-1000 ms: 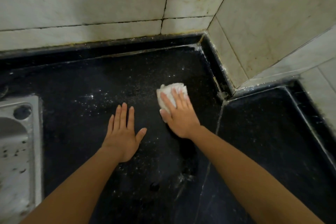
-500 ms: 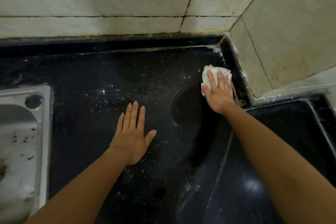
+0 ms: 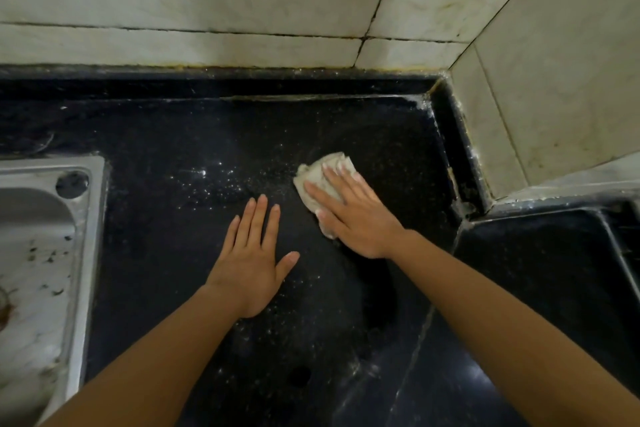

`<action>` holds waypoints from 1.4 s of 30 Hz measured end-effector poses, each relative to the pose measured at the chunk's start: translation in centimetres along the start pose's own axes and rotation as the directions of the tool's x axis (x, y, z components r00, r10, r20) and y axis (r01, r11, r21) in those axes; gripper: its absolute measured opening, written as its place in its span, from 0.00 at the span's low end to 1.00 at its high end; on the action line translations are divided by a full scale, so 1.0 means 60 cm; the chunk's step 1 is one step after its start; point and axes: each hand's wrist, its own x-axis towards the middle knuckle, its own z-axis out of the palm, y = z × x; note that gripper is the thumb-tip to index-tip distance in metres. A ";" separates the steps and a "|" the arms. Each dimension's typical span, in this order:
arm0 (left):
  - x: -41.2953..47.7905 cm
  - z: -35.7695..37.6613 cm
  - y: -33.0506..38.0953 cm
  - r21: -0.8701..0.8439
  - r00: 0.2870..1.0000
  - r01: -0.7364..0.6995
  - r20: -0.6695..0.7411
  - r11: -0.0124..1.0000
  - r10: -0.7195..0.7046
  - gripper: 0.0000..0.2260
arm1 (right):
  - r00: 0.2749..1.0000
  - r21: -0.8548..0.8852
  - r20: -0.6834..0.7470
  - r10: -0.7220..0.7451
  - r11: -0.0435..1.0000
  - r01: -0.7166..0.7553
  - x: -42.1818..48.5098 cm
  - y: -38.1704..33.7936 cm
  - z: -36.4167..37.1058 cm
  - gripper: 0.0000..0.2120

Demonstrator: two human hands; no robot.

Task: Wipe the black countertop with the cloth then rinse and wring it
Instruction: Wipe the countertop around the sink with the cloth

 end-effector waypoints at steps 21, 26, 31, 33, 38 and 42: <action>0.005 0.008 -0.009 -0.009 0.999 -0.020 -0.026 1.000 0.020 0.34 | 0.806 0.217 -0.131 0.578 0.810 -0.545 0.182 0.013 -0.052 0.27; 0.006 0.005 -0.007 -0.004 1.000 -0.013 -0.005 1.000 0.013 0.34 | 0.956 0.067 -0.145 0.255 0.967 -0.247 0.159 -0.052 -0.029 0.26; 0.005 0.008 -0.009 -0.013 0.999 -0.025 -0.028 1.000 0.024 0.35 | 0.999 -0.080 -0.040 -0.005 0.997 0.002 0.084 0.014 -0.036 0.26; 0.006 0.011 -0.012 -0.018 0.999 -0.035 -0.036 0.999 0.034 0.35 | 0.986 -0.077 -0.090 0.138 0.986 -0.146 0.070 0.057 -0.043 0.27; 0.005 0.012 -0.012 -0.020 0.998 -0.032 -0.052 0.999 0.031 0.33 | 0.771 0.137 -0.129 0.623 0.782 -0.609 0.086 0.126 -0.064 0.27; 0.006 0.011 -0.011 -0.015 0.997 -0.029 -0.067 0.999 0.028 0.33 | 0.567 0.278 -0.096 0.818 0.569 -0.774 0.146 0.077 -0.070 0.28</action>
